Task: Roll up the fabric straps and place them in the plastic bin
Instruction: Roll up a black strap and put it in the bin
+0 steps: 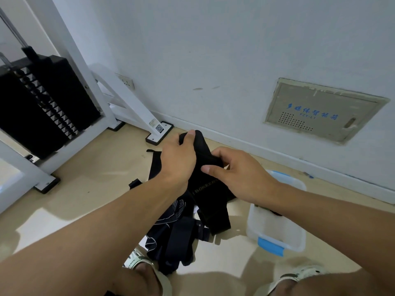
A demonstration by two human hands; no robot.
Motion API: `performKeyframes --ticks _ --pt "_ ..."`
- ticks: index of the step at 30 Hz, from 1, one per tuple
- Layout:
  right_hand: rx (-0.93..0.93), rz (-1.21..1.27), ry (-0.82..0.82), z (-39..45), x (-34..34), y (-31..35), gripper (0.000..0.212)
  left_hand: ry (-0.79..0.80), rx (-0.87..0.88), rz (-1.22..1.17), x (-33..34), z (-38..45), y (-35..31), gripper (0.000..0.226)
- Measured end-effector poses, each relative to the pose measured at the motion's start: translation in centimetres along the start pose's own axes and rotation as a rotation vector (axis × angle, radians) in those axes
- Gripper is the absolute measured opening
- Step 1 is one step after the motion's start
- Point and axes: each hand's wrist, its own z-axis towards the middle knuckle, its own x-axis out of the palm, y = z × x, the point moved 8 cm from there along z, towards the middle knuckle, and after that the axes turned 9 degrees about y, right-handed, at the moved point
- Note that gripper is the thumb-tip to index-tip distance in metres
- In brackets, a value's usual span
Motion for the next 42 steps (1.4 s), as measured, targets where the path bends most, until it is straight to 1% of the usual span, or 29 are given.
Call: performKeyframes --ticks 2,4,6,8,10,12,15,17,18,21,23,25,27,28,29,31,32,33,34,35,37,38,39,40,42 --pt "-0.013 0.006 0.005 0.0 -0.5 -0.1 0.011 0.066 -0.067 -0.018 0.2 0.3 0.5 0.026" --pt "-0.031 -0.004 0.010 -0.1 -0.9 -0.3 0.011 0.175 -0.161 -0.088 0.6 0.3 1.1 0.021" --pt "-0.055 -0.025 -0.034 -0.5 -1.6 -0.4 0.022 0.256 -0.240 -0.120 1.0 0.0 1.6 0.014" --pt "-0.076 -0.058 -0.079 -0.9 -2.2 -0.2 0.042 0.278 -0.289 -0.110 1.1 -0.2 2.0 0.014" --pt "-0.156 -0.183 -0.079 -1.2 -2.2 0.7 0.050 0.311 -0.314 -0.101 1.2 -0.2 2.4 0.020" --pt "-0.200 -0.262 -0.061 -1.4 -2.0 1.6 0.052 0.342 -0.323 -0.075 1.4 -0.1 2.5 0.021" --pt "-0.160 -0.413 0.026 -1.3 -1.3 2.0 0.059 0.361 -0.303 0.006 1.5 0.3 2.7 0.021" --pt "-0.130 -0.509 0.065 -1.2 -0.9 1.9 0.059 0.399 -0.303 0.052 1.7 0.1 2.9 0.013" --pt "-0.122 -0.515 0.061 -1.2 -0.9 1.8 0.057 0.412 -0.314 0.059 1.9 -0.1 3.0 0.007" --pt "-0.119 -0.454 0.028 -1.1 -1.1 1.3 0.050 0.399 -0.338 0.051 2.0 -0.3 3.2 0.021" --pt "-0.107 -0.410 0.010 -1.1 -1.3 1.0 0.044 0.381 -0.327 0.065 2.1 -0.4 3.0 0.024" --pt "-0.096 -0.363 -0.005 -1.0 -1.5 0.7 0.032 0.379 -0.317 0.069 2.3 -0.4 2.8 0.023" --pt "-0.081 -0.309 0.003 -0.9 -1.6 0.2 0.025 0.346 -0.283 0.056 2.2 -0.5 2.5 0.014" --pt "-0.070 -0.284 0.014 -0.9 -1.5 0.0 0.022 0.309 -0.239 0.053 1.9 -0.4 2.1 0.011" --pt "-0.058 -0.265 0.025 -0.9 -1.5 -0.2 0.020 0.266 -0.161 0.074 1.6 -0.3 1.5 0.015" --pt "-0.032 -0.227 0.030 -0.7 -1.8 -0.6 0.021 0.200 0.108 0.267 1.3 -0.3 -0.5 0.008" --pt "-0.016 -0.196 0.022 -0.7 -2.1 -0.8 0.022 0.185 0.252 0.387 1.4 -0.6 -1.7 0.021" --pt "0.001 -0.163 0.009 -0.6 -2.5 -0.9 0.022 0.188 0.347 0.465 1.7 -0.9 -2.3 0.039" --pt "0.016 -0.119 -0.004 -0.5 -2.9 -1.1 0.020 0.230 0.386 0.482 2.1 -1.2 -2.6 0.051" --pt "0.025 -0.074 -0.015 -0.4 -3.5 -1.3 0.018 0.301 0.392 0.464 2.5 -1.5 -2.7 0.054" --pt "0.034 -0.002 -0.025 -0.5 -4.1 -1.5 0.020 0.437 0.381 0.485 3.6 -2.2 -2.6 0.044" --pt "0.037 0.015 -0.024 -0.6 -4.2 -1.6 0.018 0.466 0.355 0.517 3.9 -2.3 -2.2 0.040" --pt "0.040 0.009 -0.020 -0.6 -4.2 -1.7 0.015 0.473 0.315 0.530 4.1 -2.3 -2.0 0.037" --pt "0.041 -0.012 -0.019 -0.7 -4.0 -1.7 0.016 0.470 0.269 0.529 4.1 -2.1 -1.6 0.037" --pt "0.038 -0.039 -0.035 -0.8 -3.9 -1.8 0.024 0.460 0.177 0.510 4.0 -1.7 -1.1 0.045"
